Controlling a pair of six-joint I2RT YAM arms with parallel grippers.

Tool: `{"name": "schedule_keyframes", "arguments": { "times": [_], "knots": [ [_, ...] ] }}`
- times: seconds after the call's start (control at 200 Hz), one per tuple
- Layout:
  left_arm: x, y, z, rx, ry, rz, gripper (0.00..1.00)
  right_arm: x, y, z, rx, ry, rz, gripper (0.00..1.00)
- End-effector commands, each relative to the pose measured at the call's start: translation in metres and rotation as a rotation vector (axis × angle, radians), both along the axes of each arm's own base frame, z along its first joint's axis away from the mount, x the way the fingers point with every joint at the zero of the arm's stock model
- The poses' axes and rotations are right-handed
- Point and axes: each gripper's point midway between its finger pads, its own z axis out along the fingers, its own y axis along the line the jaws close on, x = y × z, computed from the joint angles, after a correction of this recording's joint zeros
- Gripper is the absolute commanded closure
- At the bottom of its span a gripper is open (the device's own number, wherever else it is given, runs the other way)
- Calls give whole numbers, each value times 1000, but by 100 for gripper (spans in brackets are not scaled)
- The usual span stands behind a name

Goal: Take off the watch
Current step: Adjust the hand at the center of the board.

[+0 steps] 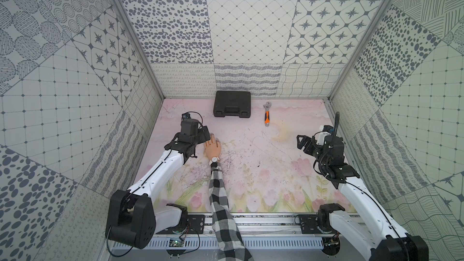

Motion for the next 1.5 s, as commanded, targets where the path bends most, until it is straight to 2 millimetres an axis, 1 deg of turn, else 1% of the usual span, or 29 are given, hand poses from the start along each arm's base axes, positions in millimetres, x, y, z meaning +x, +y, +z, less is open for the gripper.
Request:
{"name": "schedule_keyframes", "arguments": {
  "times": [0.0, 0.085, 0.18, 0.29, 0.41, 0.535, 0.6, 0.65, 0.76, 0.855, 0.965, 1.101, 1.236, 1.331, 1.496],
  "knots": [
    [-79, -10, -38, -82, 352, 109, 1, -15, 35, -8, 66, 99, 109, 2],
    [-98, -18, -38, -105, 367, 110, 2, -21, 63, -15, 90, 131, 166, 2],
    [-119, -26, -37, -124, 372, 103, 1, -24, 95, -25, 128, 173, 222, 2],
    [-142, -32, -42, -147, 390, 107, 2, -22, 130, -31, 135, 210, 287, 2],
    [-162, -41, -55, -166, 426, 97, 1, -16, 166, -34, 147, 242, 344, 3],
    [-172, -50, -68, -154, 443, 77, 1, -11, 199, -43, 170, 269, 402, 4],
    [-171, -60, -77, -167, 461, 51, 1, -9, 212, -49, 187, 282, 420, 4],
    [-169, -63, -83, -159, 474, 49, 1, -8, 218, -53, 202, 290, 434, 5],
    [-160, -72, -91, -143, 484, 34, 1, -6, 224, -60, 208, 297, 439, 5],
    [-150, -84, -98, -132, 496, -4, 1, -4, 223, -64, 202, 300, 428, 4],
    [-144, -92, -109, -78, 548, -32, 1, -4, 221, -67, 194, 303, 416, 5],
    [-135, -102, -121, -47, 580, -68, 2, -5, 217, -65, 186, 300, 407, 4],
    [-127, -99, -128, -48, 588, -56, 6, -6, 212, -67, 173, 302, 393, 4],
    [-126, -92, -132, -61, 588, -40, 11, -7, 211, -66, 175, 301, 389, 4],
    [-122, -89, -136, -60, 581, -47, 17, -10, 206, -66, 161, 300, 377, 4]
  ]
}}
